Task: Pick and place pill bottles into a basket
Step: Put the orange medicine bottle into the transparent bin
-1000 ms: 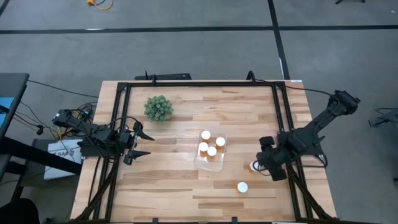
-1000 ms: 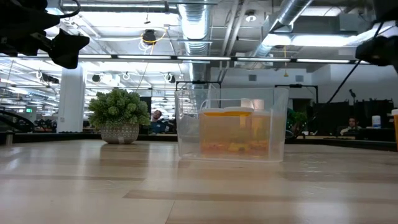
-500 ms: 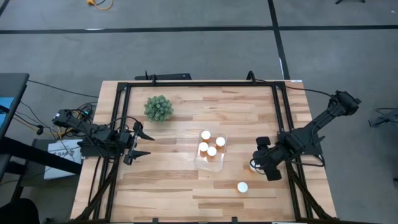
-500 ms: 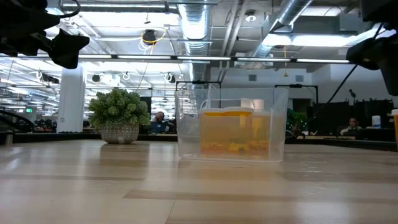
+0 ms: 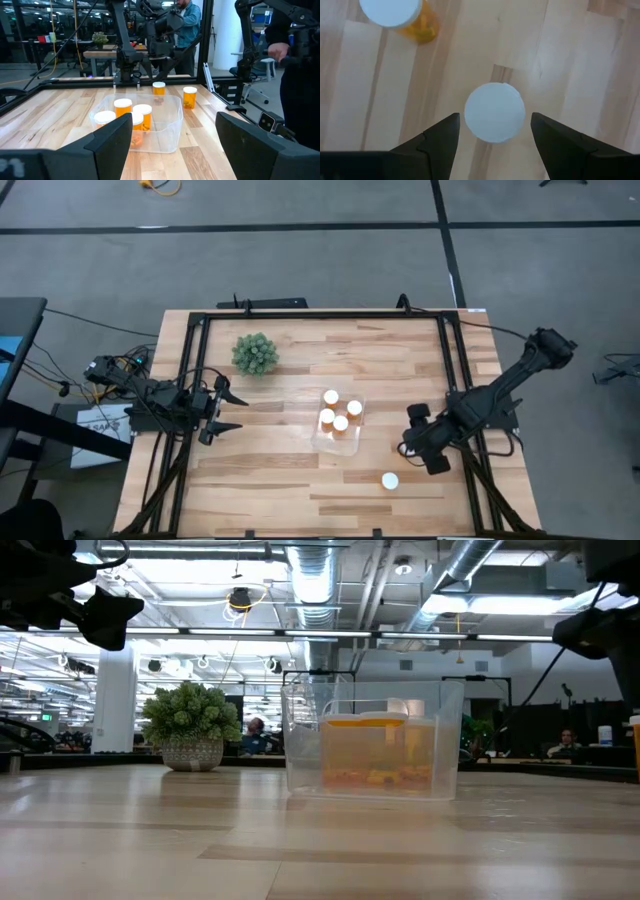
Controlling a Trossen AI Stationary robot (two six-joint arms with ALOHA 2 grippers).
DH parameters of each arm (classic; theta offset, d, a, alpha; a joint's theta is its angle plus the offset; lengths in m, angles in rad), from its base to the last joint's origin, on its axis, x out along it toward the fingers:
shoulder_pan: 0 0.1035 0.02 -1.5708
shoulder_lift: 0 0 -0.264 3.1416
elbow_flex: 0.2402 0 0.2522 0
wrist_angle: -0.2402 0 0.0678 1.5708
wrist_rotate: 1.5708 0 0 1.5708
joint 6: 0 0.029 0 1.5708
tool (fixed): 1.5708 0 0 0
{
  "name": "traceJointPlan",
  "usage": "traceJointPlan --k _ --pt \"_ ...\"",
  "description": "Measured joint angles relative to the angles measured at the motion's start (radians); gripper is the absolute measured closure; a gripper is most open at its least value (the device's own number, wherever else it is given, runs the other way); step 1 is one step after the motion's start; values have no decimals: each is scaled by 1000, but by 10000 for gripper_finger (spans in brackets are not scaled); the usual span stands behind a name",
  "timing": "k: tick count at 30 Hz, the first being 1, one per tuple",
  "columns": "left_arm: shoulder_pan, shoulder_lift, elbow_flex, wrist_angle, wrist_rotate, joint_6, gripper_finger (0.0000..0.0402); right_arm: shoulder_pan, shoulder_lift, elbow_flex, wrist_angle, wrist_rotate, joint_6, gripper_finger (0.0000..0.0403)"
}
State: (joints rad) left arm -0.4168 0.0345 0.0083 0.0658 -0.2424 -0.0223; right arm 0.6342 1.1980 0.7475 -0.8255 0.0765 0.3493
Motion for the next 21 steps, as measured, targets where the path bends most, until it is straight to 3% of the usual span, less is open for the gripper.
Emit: traceJointPlan --k 21 --pt "0 0 0 0 0 0 125 -10 145 0 57 -1 -18 164"
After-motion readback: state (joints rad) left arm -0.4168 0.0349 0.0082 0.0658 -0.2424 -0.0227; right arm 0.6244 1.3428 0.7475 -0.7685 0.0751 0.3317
